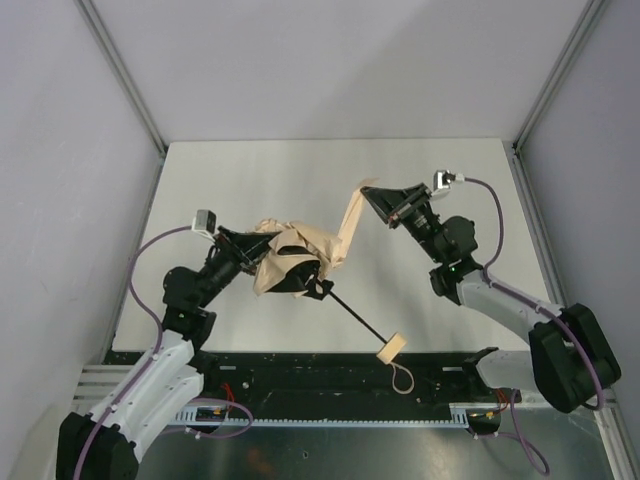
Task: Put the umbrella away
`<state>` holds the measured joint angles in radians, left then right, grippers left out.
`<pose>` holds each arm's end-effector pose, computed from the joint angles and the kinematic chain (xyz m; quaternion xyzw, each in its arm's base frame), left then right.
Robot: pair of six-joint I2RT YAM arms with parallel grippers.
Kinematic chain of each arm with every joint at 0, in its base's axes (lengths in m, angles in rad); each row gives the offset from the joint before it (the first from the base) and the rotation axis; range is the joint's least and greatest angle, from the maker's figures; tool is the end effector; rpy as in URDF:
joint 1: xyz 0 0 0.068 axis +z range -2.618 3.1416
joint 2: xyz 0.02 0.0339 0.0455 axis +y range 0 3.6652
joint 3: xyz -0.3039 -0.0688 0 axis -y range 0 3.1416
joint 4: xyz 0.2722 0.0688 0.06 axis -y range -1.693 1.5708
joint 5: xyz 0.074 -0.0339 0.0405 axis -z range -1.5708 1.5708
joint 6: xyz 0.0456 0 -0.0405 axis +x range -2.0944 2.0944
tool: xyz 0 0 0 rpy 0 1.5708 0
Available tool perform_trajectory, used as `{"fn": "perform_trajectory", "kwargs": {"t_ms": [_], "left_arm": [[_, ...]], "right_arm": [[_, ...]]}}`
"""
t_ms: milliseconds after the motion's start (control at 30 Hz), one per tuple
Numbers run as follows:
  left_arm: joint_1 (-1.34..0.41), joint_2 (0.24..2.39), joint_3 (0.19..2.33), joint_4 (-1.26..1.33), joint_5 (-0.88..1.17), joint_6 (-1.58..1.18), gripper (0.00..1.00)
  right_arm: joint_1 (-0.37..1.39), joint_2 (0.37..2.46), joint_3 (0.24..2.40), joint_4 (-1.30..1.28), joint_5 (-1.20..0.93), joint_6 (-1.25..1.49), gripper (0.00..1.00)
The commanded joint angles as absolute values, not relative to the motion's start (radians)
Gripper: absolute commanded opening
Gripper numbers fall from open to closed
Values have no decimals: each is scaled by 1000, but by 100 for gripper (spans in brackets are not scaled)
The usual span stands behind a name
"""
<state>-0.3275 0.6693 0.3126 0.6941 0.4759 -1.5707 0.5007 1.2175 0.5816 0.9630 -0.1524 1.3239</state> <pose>0.1502 -0.0731 0.3011 -0.1710 0.5689 -0.7239 0.3509 0.2443 0.1416 0.3235 0.1757 0.5571 0.6681 0.4609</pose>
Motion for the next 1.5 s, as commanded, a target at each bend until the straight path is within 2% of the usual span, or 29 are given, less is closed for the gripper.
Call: {"fn": "perform_trajectory", "kwargs": {"t_ms": [0, 233, 433, 567, 667, 867, 1033, 1233, 1467], "left_arm": [[-358, 660, 294, 766, 490, -1549, 0], [-372, 706, 253, 734, 434, -1433, 0], [-404, 783, 246, 663, 234, -1282, 0], [-447, 903, 233, 671, 88, -1160, 0], [-477, 999, 200, 774, 33, -1104, 0], [-507, 1203, 166, 872, -9, -1103, 0], [-511, 1339, 147, 904, -21, -1146, 0], [-514, 1450, 120, 903, -15, -1202, 0], [-519, 1538, 120, 885, 6, -1260, 0]], "right_arm": [[476, 1306, 710, 978, -288, 1231, 0], [463, 1389, 808, 941, -324, 1193, 0], [452, 1480, 844, 915, -327, 1127, 0], [447, 1578, 845, 955, -368, 990, 0], [426, 1676, 856, 994, -405, 931, 0], [387, 1886, 908, 1102, -484, 988, 0], [383, 1967, 942, 1098, -503, 990, 0], [384, 2039, 997, 957, -516, 911, 0], [387, 2105, 1108, 644, -509, 750, 0]]}}
